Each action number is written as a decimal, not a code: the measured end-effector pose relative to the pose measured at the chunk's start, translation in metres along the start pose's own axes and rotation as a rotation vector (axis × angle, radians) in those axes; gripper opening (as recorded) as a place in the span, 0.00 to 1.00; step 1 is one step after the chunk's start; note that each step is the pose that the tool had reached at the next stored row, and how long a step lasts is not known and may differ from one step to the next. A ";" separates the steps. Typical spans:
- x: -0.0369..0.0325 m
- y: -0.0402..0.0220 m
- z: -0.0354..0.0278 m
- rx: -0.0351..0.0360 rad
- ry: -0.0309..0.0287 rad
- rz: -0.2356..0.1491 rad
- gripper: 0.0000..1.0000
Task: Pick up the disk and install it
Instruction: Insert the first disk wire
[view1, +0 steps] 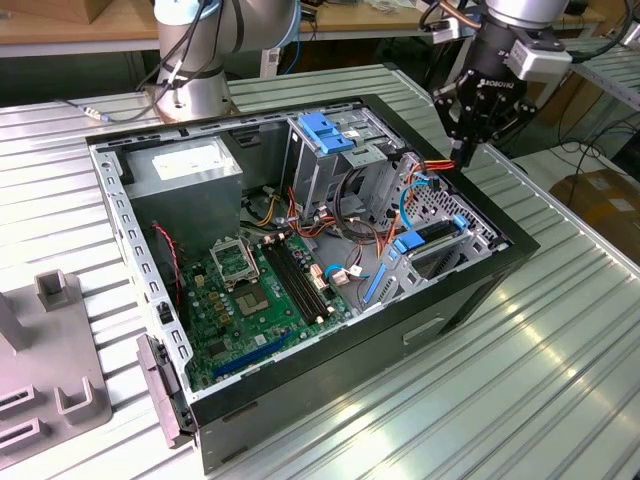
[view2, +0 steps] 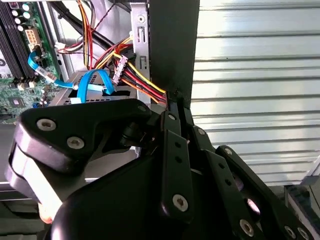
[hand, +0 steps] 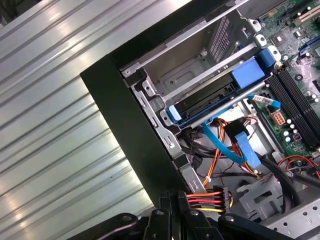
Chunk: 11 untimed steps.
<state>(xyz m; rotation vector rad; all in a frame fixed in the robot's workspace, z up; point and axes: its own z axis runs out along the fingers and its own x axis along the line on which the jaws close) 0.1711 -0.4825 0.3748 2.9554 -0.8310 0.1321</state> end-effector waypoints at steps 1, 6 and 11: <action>-0.0024 0.0016 -0.0001 0.0000 0.0000 0.000 0.16; -0.0139 0.0088 -0.0004 -0.0003 -0.0001 0.003 0.16; -0.0141 0.0088 0.0003 -0.0120 -0.0036 0.104 0.16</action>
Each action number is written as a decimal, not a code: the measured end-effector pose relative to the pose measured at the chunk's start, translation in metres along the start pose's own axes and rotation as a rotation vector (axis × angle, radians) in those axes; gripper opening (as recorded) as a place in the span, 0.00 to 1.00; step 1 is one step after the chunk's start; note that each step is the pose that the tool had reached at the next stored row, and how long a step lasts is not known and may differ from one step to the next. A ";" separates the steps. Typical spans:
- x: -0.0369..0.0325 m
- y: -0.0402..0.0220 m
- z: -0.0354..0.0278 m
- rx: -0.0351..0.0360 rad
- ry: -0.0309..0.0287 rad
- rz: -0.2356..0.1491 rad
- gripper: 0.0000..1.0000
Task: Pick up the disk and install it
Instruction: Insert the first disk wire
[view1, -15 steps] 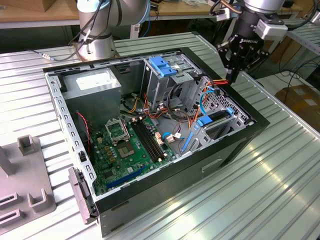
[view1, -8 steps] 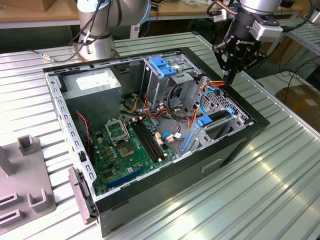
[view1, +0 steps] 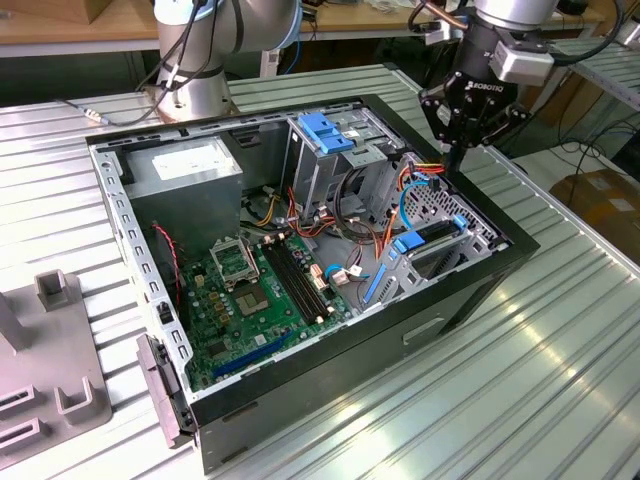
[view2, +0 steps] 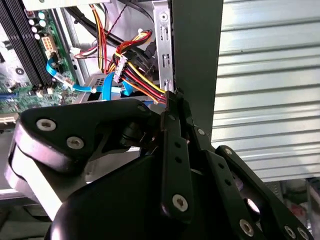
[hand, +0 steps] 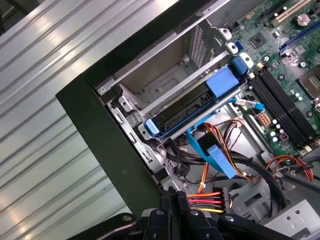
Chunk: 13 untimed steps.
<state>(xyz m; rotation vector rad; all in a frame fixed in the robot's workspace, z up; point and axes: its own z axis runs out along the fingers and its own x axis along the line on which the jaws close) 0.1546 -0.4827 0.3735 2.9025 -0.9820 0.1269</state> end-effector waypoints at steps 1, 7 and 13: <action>0.0000 0.0000 0.0001 -0.0017 -0.0006 0.016 0.16; -0.0001 0.0000 0.0007 -0.0144 -0.0048 0.129 0.16; -0.0002 -0.0001 0.0017 -0.0293 -0.0092 0.258 0.16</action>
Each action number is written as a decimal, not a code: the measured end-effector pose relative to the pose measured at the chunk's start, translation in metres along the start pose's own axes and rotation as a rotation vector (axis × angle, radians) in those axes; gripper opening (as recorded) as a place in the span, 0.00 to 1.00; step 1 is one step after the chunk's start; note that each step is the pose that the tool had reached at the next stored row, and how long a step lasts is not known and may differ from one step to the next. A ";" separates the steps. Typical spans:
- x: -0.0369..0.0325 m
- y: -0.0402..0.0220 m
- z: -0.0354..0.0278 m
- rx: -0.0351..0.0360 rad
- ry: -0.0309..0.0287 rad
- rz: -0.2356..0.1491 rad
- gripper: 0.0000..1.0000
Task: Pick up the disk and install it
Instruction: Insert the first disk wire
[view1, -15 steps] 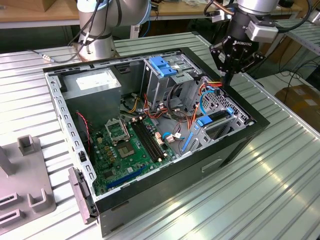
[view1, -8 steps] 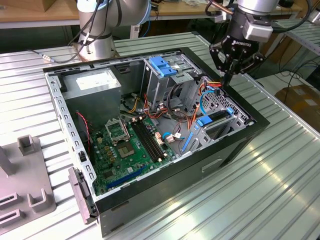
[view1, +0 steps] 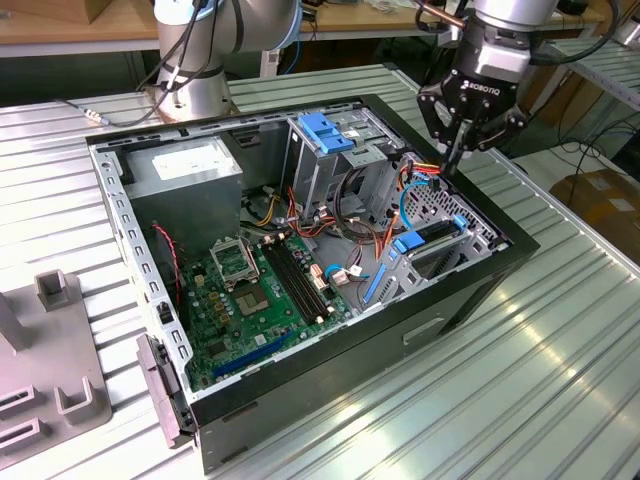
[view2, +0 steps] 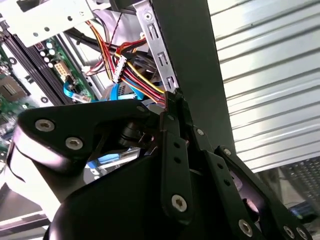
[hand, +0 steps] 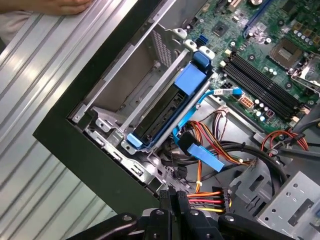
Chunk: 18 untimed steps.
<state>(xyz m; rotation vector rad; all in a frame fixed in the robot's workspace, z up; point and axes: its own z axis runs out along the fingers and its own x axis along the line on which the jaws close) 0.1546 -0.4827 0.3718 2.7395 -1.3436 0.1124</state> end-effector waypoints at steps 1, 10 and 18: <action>0.0000 0.0000 0.0001 -0.0020 0.0003 0.013 0.16; 0.0109 0.0096 0.0025 -0.0087 0.0052 0.033 0.16; 0.0108 0.0096 0.0036 -0.0241 0.0013 0.158 0.16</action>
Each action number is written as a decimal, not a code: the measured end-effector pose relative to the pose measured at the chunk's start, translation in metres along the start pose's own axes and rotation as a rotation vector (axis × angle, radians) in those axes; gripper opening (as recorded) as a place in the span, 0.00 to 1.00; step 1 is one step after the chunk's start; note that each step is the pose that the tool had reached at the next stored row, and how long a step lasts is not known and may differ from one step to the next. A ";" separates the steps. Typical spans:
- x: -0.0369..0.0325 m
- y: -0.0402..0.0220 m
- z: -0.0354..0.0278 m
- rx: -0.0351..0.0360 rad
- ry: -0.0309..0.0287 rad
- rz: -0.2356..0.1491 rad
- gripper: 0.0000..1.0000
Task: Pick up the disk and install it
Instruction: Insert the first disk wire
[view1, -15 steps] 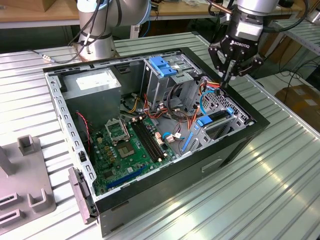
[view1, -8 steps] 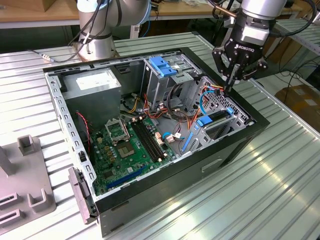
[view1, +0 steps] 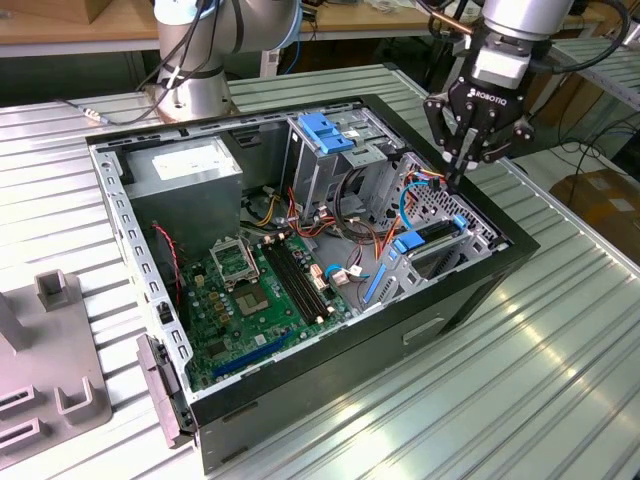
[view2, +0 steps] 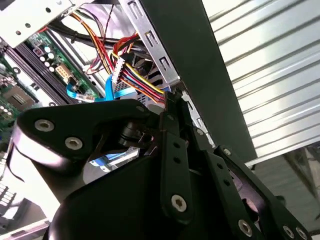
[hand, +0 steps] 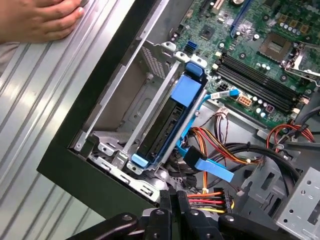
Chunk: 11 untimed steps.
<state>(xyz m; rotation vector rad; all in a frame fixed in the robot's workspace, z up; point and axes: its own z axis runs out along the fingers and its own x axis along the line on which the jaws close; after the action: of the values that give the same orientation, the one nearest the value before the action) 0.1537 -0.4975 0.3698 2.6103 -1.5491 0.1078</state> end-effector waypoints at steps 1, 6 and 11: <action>0.0000 0.0000 0.0002 -0.0018 -0.0003 0.014 0.16; -0.0001 -0.0001 0.0014 -0.0141 -0.0009 0.101 0.16; -0.0003 -0.0002 0.0030 -0.0281 0.0009 0.193 0.16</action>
<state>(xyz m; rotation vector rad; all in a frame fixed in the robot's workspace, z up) 0.1537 -0.4975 0.3668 2.4335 -1.7857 0.1015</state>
